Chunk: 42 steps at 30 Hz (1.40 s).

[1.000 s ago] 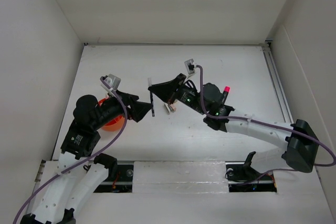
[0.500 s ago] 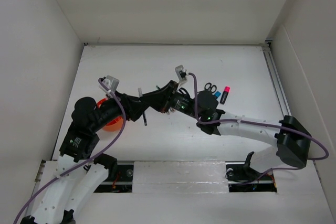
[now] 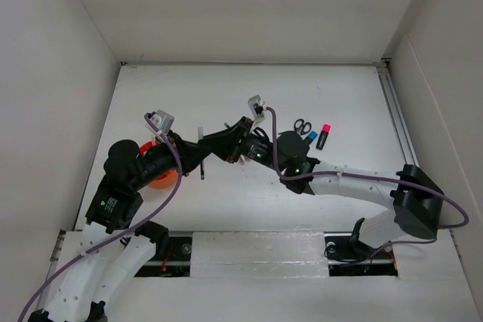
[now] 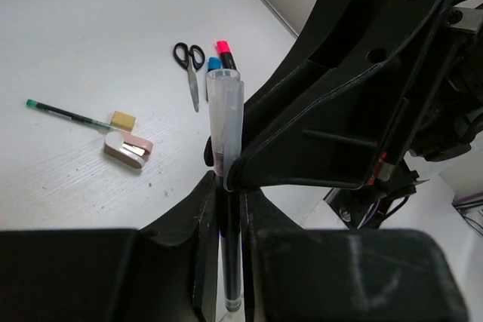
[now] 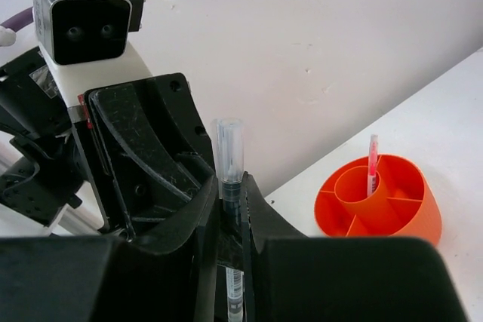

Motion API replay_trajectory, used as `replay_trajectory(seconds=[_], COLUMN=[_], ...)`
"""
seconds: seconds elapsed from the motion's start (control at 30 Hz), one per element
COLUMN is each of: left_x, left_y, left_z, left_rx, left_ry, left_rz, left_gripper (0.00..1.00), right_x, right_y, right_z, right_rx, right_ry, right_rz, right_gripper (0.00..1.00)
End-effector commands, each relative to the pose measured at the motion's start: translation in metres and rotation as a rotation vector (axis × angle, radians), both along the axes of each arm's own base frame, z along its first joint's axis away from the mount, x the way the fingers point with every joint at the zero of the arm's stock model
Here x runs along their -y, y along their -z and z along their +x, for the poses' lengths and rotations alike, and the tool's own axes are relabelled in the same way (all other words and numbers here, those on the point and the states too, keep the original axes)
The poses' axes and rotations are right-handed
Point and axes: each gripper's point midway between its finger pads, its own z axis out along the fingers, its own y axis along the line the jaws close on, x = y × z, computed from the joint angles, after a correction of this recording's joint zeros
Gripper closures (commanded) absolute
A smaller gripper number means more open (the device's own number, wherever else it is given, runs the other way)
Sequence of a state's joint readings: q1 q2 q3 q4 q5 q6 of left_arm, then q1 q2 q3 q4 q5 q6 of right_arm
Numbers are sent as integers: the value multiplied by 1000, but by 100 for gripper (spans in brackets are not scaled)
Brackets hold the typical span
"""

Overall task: Sort the stationery into containers
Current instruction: Pick up the pen from the center of the board, then place the pen in the storage box.

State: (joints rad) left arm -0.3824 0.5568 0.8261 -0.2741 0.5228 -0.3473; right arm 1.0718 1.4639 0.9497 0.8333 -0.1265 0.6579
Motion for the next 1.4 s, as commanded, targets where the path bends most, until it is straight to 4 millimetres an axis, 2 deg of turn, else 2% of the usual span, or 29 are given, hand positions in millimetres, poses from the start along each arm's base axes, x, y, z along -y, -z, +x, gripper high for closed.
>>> replay_trajectory(seconds=[0.0, 0.07, 0.1, 0.13, 0.17, 0.2, 0.27, 0.3, 0.33, 0.4, 0.43, 0.5, 0.53, 0.57, 0.67, 0.7, 0.77, 0.83, 0.87, 0.9, 1.03, 1.13, 1.3, 1.37], left_x=[-7, -8, -8, -11, -13, -15, -27, -32, -38, -61, -70, -97, -110, -117, -138, -151, -167, -184, -186, -193, -211, -228, -242, -242], left_y=[-15, -15, -13, -13, -13, -10, -10, -6, -3, 2, 10, 15, 20, 20, 19, 17, 25, 27, 36, 45, 56, 66, 71, 69], left_z=[11, 12, 15, 18, 21, 26, 38, 45, 53, 71, 78, 92, 98, 102, 109, 111, 113, 112, 114, 113, 106, 94, 83, 84], left_rx=[80, 80, 72, 73, 73, 64, 61, 43, 34, 22, 6, 10, -3, -3, 14, 26, 22, 28, 8, -19, -49, -52, -44, -22], left_ry=[-54, -65, -74, -97, -115, -136, -236, -281, -330, -496, -554, -721, -786, -827, -942, -1018, -1110, -1210, -1229, -1258, -1373, -1467, -1542, -1544], left_rz=[-5, -4, 1, 4, 6, 13, 17, 21, 34, 57, 80, 108, 129, 135, 163, 182, 208, 240, 254, 296, 334, 404, 445, 428], left_gripper=[100, 100, 100, 100, 100, 100, 100, 100, 100, 100, 100, 100, 100, 100, 100, 100, 100, 100, 100, 100, 100, 100, 100, 100], right_x=[-2, 0, 4, 7, 13, 21, 35, 41, 56, 71, 85, 96, 100, 108, 119, 121, 122, 128, 127, 130, 138, 143, 151, 158], right_y=[-26, -30, -35, -39, -36, -45, -46, -40, -53, -42, -52, -48, -40, -45, -36, -34, -25, -27, -20, -25, -22, -21, -19, -26], right_z=[-17, -18, -20, -19, -14, -17, -8, -7, -11, -3, -7, -7, -8, -12, -15, -16, -17, -20, -19, -21, -27, -31, -35, -35], right_rx=[73, 90, 103, 100, 108, 112, 129, 126, 153, 142, 155, 155, 161, 182, 181, 181, 183, 188, 183, 188, 204, 219, 231, 247], right_ry=[-45, -40, -36, -26, -2, 8, 68, 87, 115, 182, 200, 234, 238, 245, 259, 259, 260, 262, 260, 262, 257, 253, 257, 272], right_rz=[37, 41, 44, 47, 41, 55, 36, 19, 38, 0, 21, 3, -17, -3, -18, -18, -36, -23, -36, -23, -20, -14, -8, 10], right_gripper=[87, 60, 41, 30, 25, 15, 14, 14, 9, 8, 7, 6, 6, 5, 5, 5, 5, 5, 5, 5, 5, 5, 2, 2])
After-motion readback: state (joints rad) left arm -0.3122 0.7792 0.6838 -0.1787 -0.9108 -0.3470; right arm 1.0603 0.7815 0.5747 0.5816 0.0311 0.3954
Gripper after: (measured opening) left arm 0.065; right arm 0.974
